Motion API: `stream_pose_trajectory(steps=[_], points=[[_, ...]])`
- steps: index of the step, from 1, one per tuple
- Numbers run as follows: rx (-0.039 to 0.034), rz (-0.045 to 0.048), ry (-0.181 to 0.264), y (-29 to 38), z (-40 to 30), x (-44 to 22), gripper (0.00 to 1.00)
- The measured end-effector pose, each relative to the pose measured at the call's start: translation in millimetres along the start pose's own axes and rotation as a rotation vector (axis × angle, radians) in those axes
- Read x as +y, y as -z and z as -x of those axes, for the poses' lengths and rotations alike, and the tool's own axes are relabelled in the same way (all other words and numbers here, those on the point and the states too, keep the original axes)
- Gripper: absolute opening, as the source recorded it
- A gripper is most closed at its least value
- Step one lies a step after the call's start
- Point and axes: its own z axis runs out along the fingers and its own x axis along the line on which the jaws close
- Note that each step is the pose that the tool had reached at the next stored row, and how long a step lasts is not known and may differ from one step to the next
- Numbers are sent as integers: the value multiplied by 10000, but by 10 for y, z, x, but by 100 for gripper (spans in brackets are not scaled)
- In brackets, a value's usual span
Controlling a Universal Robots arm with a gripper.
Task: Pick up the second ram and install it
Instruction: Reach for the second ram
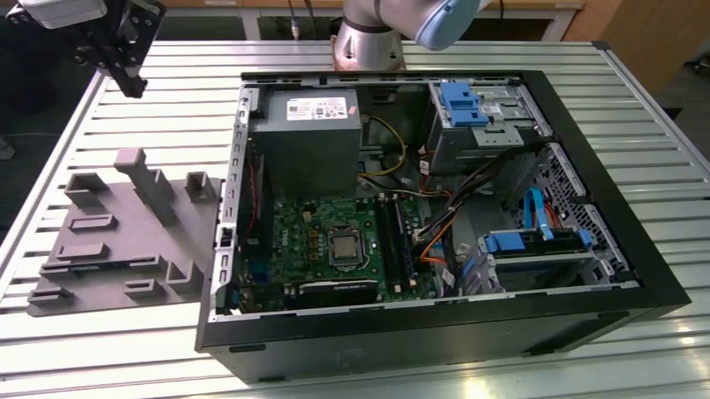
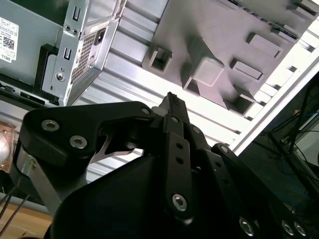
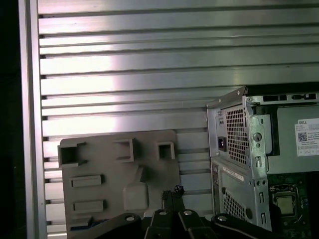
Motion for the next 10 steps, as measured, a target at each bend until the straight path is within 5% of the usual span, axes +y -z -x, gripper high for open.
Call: stream_pose_trajectory(steps=[10], points=[[0,0,0,2,-99,-8,11]])
